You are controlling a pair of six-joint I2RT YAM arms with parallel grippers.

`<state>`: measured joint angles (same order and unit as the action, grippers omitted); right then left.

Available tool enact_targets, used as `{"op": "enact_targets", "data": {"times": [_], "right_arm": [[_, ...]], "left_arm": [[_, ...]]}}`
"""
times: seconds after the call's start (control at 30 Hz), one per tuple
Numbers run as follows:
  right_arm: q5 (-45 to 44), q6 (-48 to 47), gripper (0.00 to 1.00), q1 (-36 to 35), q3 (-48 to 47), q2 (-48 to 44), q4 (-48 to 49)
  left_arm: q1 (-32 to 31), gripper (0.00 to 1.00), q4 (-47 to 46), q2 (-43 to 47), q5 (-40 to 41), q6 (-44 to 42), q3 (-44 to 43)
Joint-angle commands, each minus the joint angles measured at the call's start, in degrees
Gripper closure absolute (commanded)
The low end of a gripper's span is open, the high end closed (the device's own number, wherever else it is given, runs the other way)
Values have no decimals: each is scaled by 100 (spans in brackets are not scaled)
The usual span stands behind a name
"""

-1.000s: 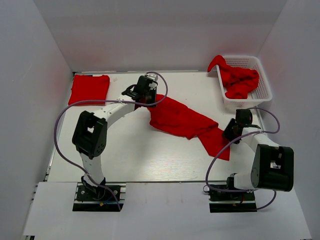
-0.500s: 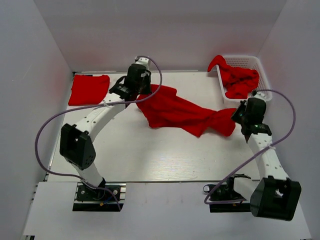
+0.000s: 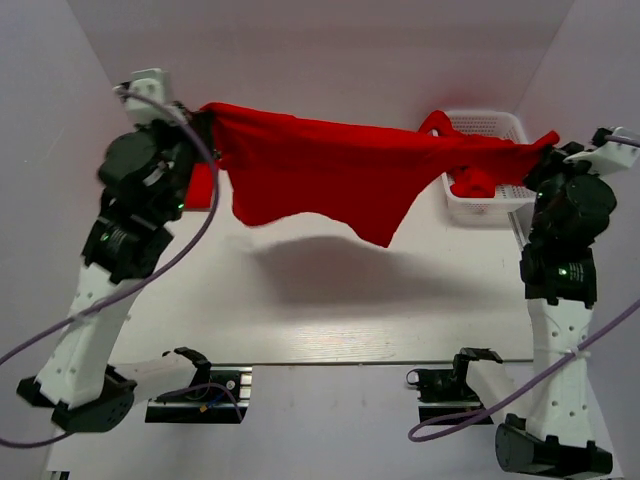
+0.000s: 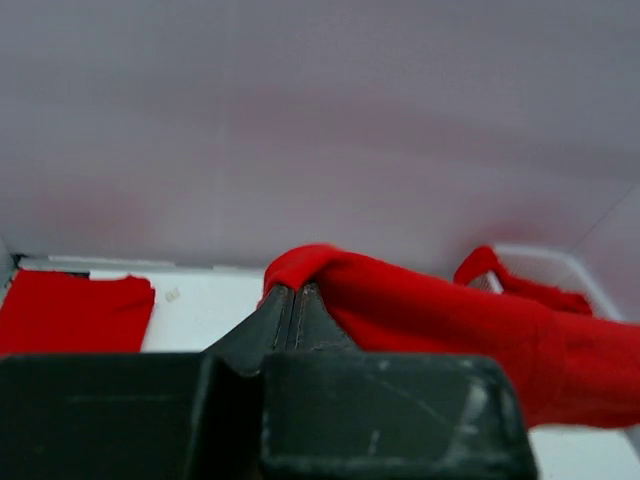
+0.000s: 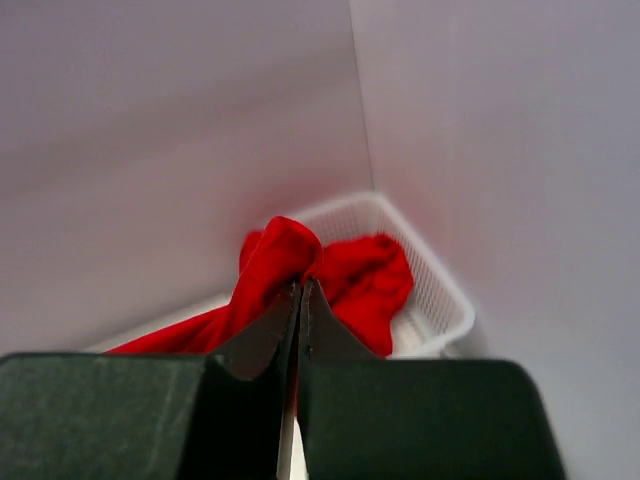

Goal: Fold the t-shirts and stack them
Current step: Flatten out the tshirt

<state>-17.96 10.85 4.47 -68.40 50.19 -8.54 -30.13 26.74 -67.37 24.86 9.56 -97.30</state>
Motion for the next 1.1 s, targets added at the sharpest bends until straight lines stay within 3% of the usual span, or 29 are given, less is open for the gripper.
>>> {"op": "enact_targets", "data": {"times": [0.0, 0.2, 0.43, 0.63, 0.77, 0.87, 1.0, 1.03, 1.07], "right_arm": [[-550, -557, 100, 28, -516, -334, 326], [-657, -883, 100, 28, -815, -704, 370], [37, -883, 100, 19, -1158, -1073, 89], [590, -471, 100, 36, -720, -1073, 141], [1152, -58, 100, 19, -52, -443, 282], [1566, 241, 100, 28, 756, -21, 719], [2234, 611, 100, 19, 1786, 1041, 1345], [2566, 611, 93, 10, 1839, 1471, 1381], [2578, 637, 77, 19, 1909, 1667, 1320]], "left_arm": [[33, 100, -64, 715, 527, -174, 78], [-19, 100, -91, 1745, 968, -227, 238], [-19, 100, 340, 1991, 468, -279, -245], [-19, 100, 77, 1860, 554, -227, 227], [-19, 100, -256, 1246, 1045, -104, 851], [69, 100, -328, 228, 1380, 160, 1195], [358, 100, -389, -1538, 1074, 571, 1205], [437, 90, -337, -1951, 969, 634, 1074], [612, 58, -258, -2816, 602, 635, 890]]}}
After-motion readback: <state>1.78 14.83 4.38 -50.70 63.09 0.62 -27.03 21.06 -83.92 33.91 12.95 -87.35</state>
